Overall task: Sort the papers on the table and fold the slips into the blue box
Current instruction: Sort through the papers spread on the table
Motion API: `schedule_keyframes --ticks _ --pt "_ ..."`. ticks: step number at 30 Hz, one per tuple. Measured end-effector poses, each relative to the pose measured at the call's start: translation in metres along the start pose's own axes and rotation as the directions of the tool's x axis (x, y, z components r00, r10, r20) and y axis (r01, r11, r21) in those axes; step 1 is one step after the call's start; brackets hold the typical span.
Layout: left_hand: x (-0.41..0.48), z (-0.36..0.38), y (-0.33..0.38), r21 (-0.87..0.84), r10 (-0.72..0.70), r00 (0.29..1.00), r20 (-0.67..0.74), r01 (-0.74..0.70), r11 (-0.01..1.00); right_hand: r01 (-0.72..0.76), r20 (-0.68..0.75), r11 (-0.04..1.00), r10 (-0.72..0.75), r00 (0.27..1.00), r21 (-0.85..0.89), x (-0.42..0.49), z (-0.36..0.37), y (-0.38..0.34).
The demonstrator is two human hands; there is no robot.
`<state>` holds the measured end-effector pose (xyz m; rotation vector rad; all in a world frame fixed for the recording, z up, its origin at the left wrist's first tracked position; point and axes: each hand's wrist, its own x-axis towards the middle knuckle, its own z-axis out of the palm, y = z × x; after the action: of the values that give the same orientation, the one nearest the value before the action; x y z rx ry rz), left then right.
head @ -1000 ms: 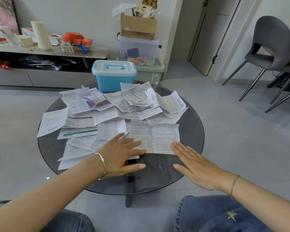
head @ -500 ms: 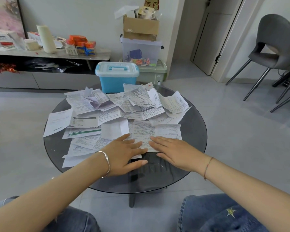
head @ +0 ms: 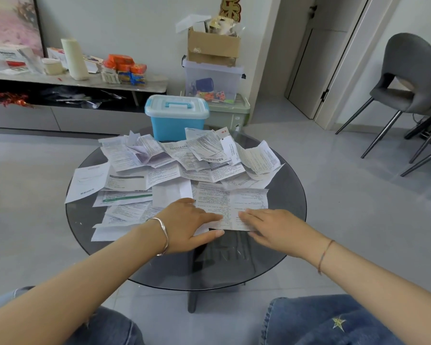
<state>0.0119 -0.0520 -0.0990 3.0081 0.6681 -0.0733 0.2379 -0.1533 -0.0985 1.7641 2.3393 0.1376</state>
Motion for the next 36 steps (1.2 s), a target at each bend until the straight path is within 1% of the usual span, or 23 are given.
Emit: schedule_keyframes --ticks 4,5,6,7,8,9,11,12,13,14,15,16,17,18,19,20,22,24,26,29,31,33,36 --pt "0.008 -0.003 0.001 0.006 -0.042 0.999 -0.01 0.042 0.999 0.014 -0.023 0.999 -0.015 1.0 -0.042 0.024 -0.001 -0.01" --pt "0.009 -0.004 0.001 -0.023 -0.059 0.998 -0.012 0.059 0.998 0.011 -0.043 0.999 -0.013 0.999 -0.047 0.027 0.0 -0.009" --pt "0.009 -0.006 -0.001 -0.097 -0.083 0.996 -0.03 0.08 0.992 -0.008 -0.081 1.0 0.006 0.997 -0.02 0.028 -0.001 -0.007" --pt "0.008 -0.009 -0.003 -0.225 -0.104 0.991 -0.086 0.083 0.971 -0.04 -0.125 0.998 0.047 0.991 0.055 0.027 -0.004 -0.006" --pt "0.007 -0.013 -0.007 -0.388 -0.133 0.976 -0.174 0.056 0.92 -0.069 -0.188 0.982 0.103 0.977 0.178 0.026 -0.007 -0.004" --pt "0.006 -0.018 -0.01 -0.535 -0.179 0.94 -0.292 -0.005 0.845 -0.086 -0.247 0.941 0.173 0.953 0.328 0.024 -0.01 -0.001" --pt "0.007 -0.026 -0.018 -0.706 -0.329 0.809 -0.487 -0.143 0.694 -0.081 -0.291 0.773 0.331 0.898 0.63 0.021 -0.02 0.005" --pt "0.009 -0.03 -0.02 -0.767 -0.417 0.748 -0.517 -0.189 0.614 -0.064 -0.288 0.67 0.401 0.87 0.74 0.02 -0.028 0.008" --pt "0.011 -0.035 -0.021 -0.834 -0.507 0.709 -0.49 -0.212 0.51 -0.045 -0.263 0.557 0.46 0.848 0.83 0.02 -0.038 0.009" --pt "0.013 -0.038 -0.021 -0.896 -0.582 0.697 -0.419 -0.214 0.389 -0.01 -0.23 0.43 0.502 0.834 0.903 0.019 -0.047 0.009" --pt "0.015 -0.043 -0.02 -0.942 -0.625 0.709 -0.326 -0.191 0.275 0.04 -0.192 0.287 0.527 0.828 0.957 0.02 -0.057 0.01" --pt "0.017 -0.045 -0.018 -0.977 -0.63 0.747 -0.213 -0.152 0.15 0.083 -0.138 0.127 0.533 0.835 0.988 0.021 -0.063 0.01" --pt "0.018 -0.046 -0.017 -0.993 -0.587 0.803 -0.099 -0.115 0.011 0.116 -0.076 -0.046 0.514 0.854 0.992 0.022 -0.067 0.008" --pt "0.02 -0.046 -0.016 -0.991 -0.509 0.861 -0.012 -0.079 -0.11 0.128 -0.018 -0.197 0.479 0.878 0.972 0.023 -0.069 0.006" --pt "0.021 -0.045 -0.014 -0.982 -0.428 0.903 0.043 -0.041 -0.187 0.119 0.034 -0.312 0.443 0.896 0.942 0.025 -0.071 0.003" --pt "0.023 -0.045 -0.011 -0.972 -0.367 0.927 0.077 -0.011 -0.233 0.104 0.069 -0.386 0.41 0.91 0.917 0.028 -0.073 0.001" --pt "0.026 -0.046 -0.009 -0.956 -0.337 0.936 0.1 -0.003 -0.292 0.09 0.096 -0.466 0.362 0.927 0.88 0.035 -0.075 -0.003" --pt "0.027 -0.049 -0.013 -0.961 -0.377 0.924 0.071 -0.038 -0.275 0.093 0.094 -0.472 0.356 0.93 0.876 0.041 -0.076 -0.002" --pt "0.023 -0.053 -0.017 -0.98 -0.445 0.895 0.033 -0.059 -0.192 0.094 0.087 -0.429 0.385 0.919 0.898 0.045 -0.077 0.0" --pt "0.019 -0.056 -0.025 -0.996 -0.546 0.838 -0.001 -0.052 -0.078 0.082 0.057 -0.293 0.438 0.897 0.953 0.051 -0.079 0.004" --pt "0.016 -0.059 -0.027 -1.0 -0.575 0.817 -0.03 -0.029 0.01 0.07 0.044 -0.22 0.478 0.877 0.973 0.057 -0.078 0.005" --pt "0.013 -0.06 -0.029 -0.998 -0.575 0.816 -0.052 -0.02 0.061 0.07 0.038 -0.201 0.488 0.872 0.977 0.065 -0.078 0.003" --pt "0.008 -0.06 -0.036 -0.995 -0.541 0.839 -0.061 -0.011 0.094 0.071 0.032 -0.196 0.474 0.88 0.978 0.078 -0.079 -0.003"
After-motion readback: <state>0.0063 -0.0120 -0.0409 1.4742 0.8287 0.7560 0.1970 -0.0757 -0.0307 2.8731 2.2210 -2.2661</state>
